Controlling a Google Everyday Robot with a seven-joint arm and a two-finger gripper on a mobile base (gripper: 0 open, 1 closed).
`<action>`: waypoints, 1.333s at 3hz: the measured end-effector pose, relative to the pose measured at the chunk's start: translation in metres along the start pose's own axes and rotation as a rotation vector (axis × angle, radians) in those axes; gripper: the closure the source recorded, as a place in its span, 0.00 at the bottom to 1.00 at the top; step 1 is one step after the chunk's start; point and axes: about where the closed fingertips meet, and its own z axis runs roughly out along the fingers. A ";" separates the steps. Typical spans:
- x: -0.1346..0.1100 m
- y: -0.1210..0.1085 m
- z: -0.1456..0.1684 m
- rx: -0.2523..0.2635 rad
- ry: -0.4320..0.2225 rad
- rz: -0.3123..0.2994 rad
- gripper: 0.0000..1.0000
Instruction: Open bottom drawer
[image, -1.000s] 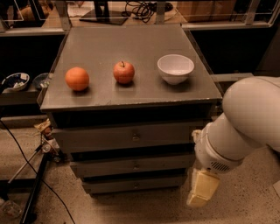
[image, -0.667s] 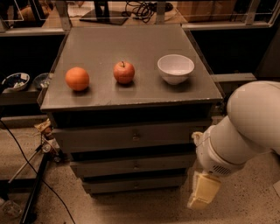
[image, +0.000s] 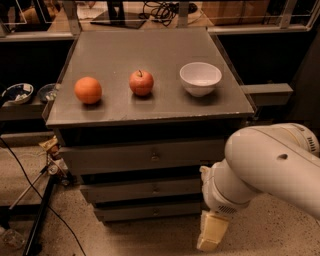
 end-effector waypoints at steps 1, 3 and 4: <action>0.004 -0.018 0.068 -0.004 -0.024 0.080 0.00; 0.010 -0.006 0.102 -0.045 -0.065 0.064 0.00; 0.017 0.004 0.144 -0.106 -0.073 0.049 0.00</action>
Offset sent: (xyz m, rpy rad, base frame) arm 0.0409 0.0129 -0.0935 0.0507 0.0342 -0.1132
